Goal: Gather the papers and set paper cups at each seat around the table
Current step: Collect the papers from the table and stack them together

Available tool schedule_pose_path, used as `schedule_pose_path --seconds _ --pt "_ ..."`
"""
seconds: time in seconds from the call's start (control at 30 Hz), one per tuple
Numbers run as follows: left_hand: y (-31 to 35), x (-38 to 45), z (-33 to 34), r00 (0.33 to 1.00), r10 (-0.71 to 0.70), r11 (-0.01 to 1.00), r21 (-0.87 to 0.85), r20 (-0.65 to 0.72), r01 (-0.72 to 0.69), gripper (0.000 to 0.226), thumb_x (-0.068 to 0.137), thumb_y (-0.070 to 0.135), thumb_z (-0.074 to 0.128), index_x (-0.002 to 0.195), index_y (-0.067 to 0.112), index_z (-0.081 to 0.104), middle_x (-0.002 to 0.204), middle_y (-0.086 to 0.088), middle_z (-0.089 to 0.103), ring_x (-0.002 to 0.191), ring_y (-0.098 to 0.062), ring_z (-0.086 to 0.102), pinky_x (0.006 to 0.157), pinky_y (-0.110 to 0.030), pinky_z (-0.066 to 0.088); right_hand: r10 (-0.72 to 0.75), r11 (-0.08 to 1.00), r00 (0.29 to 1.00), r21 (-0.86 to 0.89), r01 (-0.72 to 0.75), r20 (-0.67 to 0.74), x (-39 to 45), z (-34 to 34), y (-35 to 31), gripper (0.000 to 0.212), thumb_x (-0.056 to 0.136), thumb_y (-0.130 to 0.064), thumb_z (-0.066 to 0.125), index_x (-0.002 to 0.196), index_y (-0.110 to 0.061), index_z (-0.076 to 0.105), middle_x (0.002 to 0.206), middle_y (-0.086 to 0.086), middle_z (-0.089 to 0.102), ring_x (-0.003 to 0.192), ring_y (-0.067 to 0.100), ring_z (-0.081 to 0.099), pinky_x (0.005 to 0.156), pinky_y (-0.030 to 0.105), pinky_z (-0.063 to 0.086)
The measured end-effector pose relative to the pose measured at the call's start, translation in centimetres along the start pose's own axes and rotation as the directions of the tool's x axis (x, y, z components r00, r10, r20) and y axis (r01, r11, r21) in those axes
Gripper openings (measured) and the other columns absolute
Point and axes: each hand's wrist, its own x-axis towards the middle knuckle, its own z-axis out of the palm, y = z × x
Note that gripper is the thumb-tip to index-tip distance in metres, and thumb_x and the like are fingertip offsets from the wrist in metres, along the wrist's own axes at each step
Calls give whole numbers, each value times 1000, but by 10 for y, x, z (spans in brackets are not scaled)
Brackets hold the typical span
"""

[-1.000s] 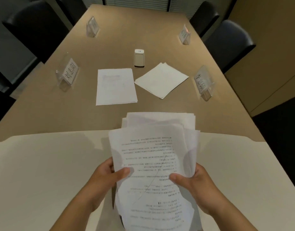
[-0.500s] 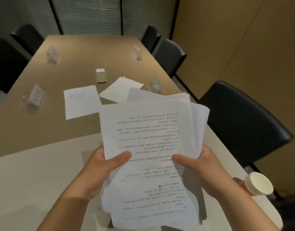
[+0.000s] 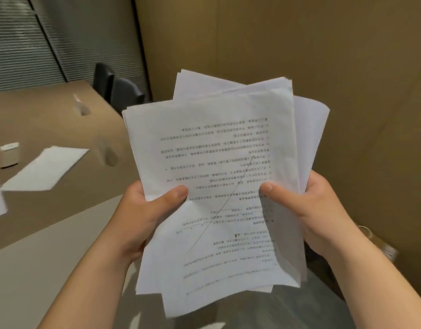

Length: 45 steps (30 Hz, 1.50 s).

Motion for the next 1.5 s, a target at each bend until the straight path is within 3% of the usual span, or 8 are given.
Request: schedule_pose_path --seconds 0.33,0.43,0.53,0.8,1.0,1.27,1.4,1.5 --pt "-25 139 217 977 41 998 -44 210 -32 37 80 13 69 117 13 67 113 -8 75 99 -32 74 73 -39 61 -6 999 983 49 15 -182 41 -224 -22 34 87 -6 66 121 -11 66 113 5 76 100 25 74 79 36 61" --pt "-42 190 248 976 -4 998 -67 217 19 34 82 8 69 116 12 68 112 -9 76 98 -33 74 72 -41 61 32 997 977 73 -17 -211 80 -265 -11 35 87 -4 65 121 -10 65 113 8 76 101 29 73 81 43 61" --pt "-64 259 266 972 -17 997 -66 236 34 36 82 12 69 118 14 69 117 -9 74 104 -34 71 84 -49 59 70 996 971 62 -57 -230 142 -300 8 36 86 -7 67 122 -10 65 115 8 75 103 30 73 85 47 58" --pt "-71 443 282 992 -29 994 -98 122 41 33 84 12 63 116 13 69 113 -7 76 102 -29 73 80 -40 62 86 996 987 51 -80 -133 350 -351 21 37 86 -5 66 123 -8 64 114 9 75 102 29 73 80 38 62" --pt "-58 542 249 999 7 997 -73 -44 -10 35 83 11 63 117 13 68 113 -7 76 101 -28 73 77 -37 62 76 992 996 101 -80 43 500 -340 32 33 89 0 61 121 -7 65 112 9 76 99 28 75 75 35 62" --pt "-60 661 146 921 50 999 36 -385 -39 29 93 8 63 120 16 68 118 -4 74 108 -29 70 91 -48 57 70 987 925 107 -118 374 722 -250 76 39 87 -2 61 126 -8 62 120 11 73 109 31 70 92 46 57" --pt "-29 710 82 811 130 990 114 -571 -79 27 89 15 67 115 21 72 116 -4 75 105 -29 72 93 -53 54 23 989 816 106 -103 577 834 -166 76 36 89 -8 62 124 -14 64 117 7 75 106 29 72 94 51 54" --pt "0 736 11 653 205 979 147 -729 -144 27 93 5 60 102 25 76 110 -3 77 101 -26 73 84 -42 58 2 990 666 91 -105 746 918 -62 64 39 81 -12 66 120 -15 67 113 7 76 103 28 73 89 49 58"
